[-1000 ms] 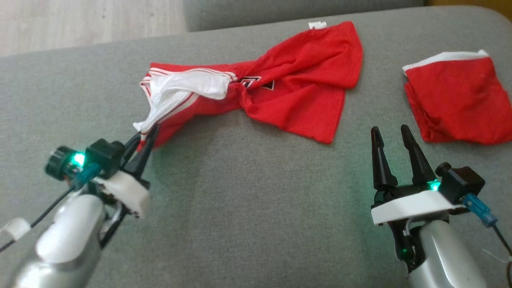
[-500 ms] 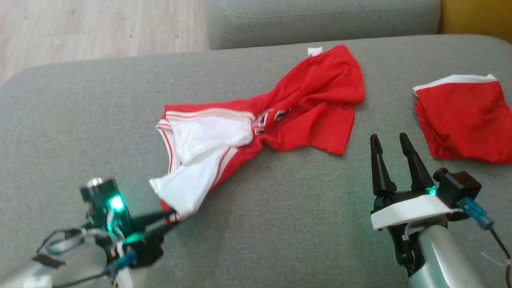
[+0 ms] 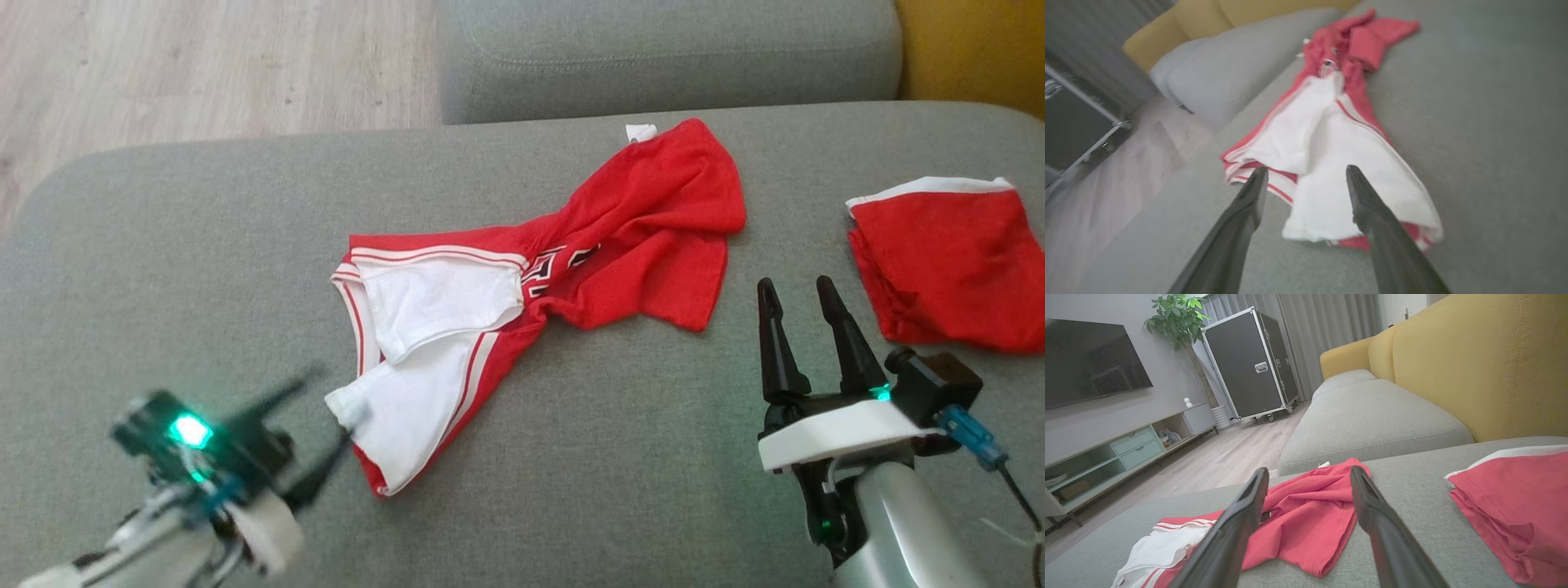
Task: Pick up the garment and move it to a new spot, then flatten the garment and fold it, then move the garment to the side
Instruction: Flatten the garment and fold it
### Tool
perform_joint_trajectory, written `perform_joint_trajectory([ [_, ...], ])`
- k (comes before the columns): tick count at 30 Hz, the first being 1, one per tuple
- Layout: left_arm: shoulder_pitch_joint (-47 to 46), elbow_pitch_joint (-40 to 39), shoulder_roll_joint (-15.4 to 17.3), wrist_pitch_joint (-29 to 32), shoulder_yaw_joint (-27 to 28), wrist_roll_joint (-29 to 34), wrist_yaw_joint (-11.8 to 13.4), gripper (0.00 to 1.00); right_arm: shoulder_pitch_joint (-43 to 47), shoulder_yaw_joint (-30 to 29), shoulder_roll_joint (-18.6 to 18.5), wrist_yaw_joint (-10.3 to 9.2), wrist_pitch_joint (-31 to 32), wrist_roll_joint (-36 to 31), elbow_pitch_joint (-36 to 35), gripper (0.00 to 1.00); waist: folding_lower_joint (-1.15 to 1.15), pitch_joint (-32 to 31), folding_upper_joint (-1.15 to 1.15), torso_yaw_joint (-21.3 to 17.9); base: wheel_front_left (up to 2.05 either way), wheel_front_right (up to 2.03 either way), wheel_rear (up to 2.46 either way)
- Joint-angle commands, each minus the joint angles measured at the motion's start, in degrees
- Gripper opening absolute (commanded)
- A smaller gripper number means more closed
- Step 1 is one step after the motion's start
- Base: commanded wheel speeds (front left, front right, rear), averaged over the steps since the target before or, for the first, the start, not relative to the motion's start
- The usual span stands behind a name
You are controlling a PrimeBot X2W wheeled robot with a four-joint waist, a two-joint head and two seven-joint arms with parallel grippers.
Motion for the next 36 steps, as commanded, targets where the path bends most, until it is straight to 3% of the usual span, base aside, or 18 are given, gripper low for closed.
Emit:
perform_joint_trajectory([
  [1, -1.29, -1.16, 1.29, -0.94, 5.29, -3.09, 2.01, 1.0, -0.7, 1.11, -0.1, -0.05, -0.62, -0.47, -1.81, 1.0, 0.0, -0.25, 0.0, -0.01, 0.0, 0.0, 0.0],
  [7, 2.85, -7.69, -2.33, -1.88, 20.4, -13.28, 10.4, 1.0, -0.61, 0.82, -0.1, -0.05, -0.62, -0.74, -2.83, 1.0, 0.0, -0.79, 0.0, -0.39, 0.0, 0.0, 0.0],
  [11, 7.87, -15.71, -7.52, -1.91, 33.42, -12.8, 12.31, 1.0, -0.48, 0.79, -0.1, -0.05, -0.62, -0.82, -3.55, 1.0, 0.0, -0.58, 0.0, -0.85, 0.0, 0.0, 0.0],
  [17, 16.68, -19.88, -17.04, -1.92, 43.98, -8.0, 8.13, 1.0, -0.06, 0.85, -0.1, -0.05, -0.62, -0.79, -4.19, 1.0, 0.0, 0.15, 0.0, -1.84, 0.0, 0.0, 0.0],
  [21, 17.99, -18.01, -19.77, -1.92, 46.48, -3.33, 3.87, 1.0, -0.47, 0.95, -0.1, -0.05, -0.62, -0.76, -4.54, 1.0, 0.0, 1.27, 0.0, -2.41, 0.0, 0.0, 0.0],
  [24, 16.18, -14.35, -19.29, -1.92, 44.97, 0.71, 0.69, 1.0, -0.94, 0.56, -0.1, -0.05, -0.62, -0.98, -4.9, 1.0, 0.0, 2.49, 0.0, -2.61, 0.0, 0.0, 0.0],
  [25, 16.18, -14.35, -19.29, -1.92, 44.97, 0.71, 0.69, 1.0, -0.94, 0.56, -0.1, -0.05, -0.62, -0.98, -4.9, 1.0, 0.0, 2.49, 0.0, -2.61, 0.0, 0.0, 0.0],
  [27, 13.97, -10.12, -17.68, -1.08, 40.78, 4.0, -2.7, 1.0, -1.13, 0.5, -0.1, -0.05, -0.62, -1.06, -5.03, 1.0, 0.0, 3.33, 0.0, -2.84, 0.0, 0.0, 0.0],
  [31, 6.83, -1.76, -15.9, 2.79, 33.6, 9.55, -5.7, 1.0, -1.66, 0.89, -0.1, -0.05, -0.62, -0.79, -5.35, 1.0, 0.0, 5.64, 0.0, -3.73, 0.0, 0.0, 0.0],
  [36, 1.66, 4.17, -15.46, 3.01, 29.64, 12.08, -6.59, 1.0, -2.27, 0.43, -0.1, -0.05, -0.62, -0.66, -5.47, 1.0, 0.0, 7.5, 0.0, -4.76, 0.0, 0.0, 0.0],
])
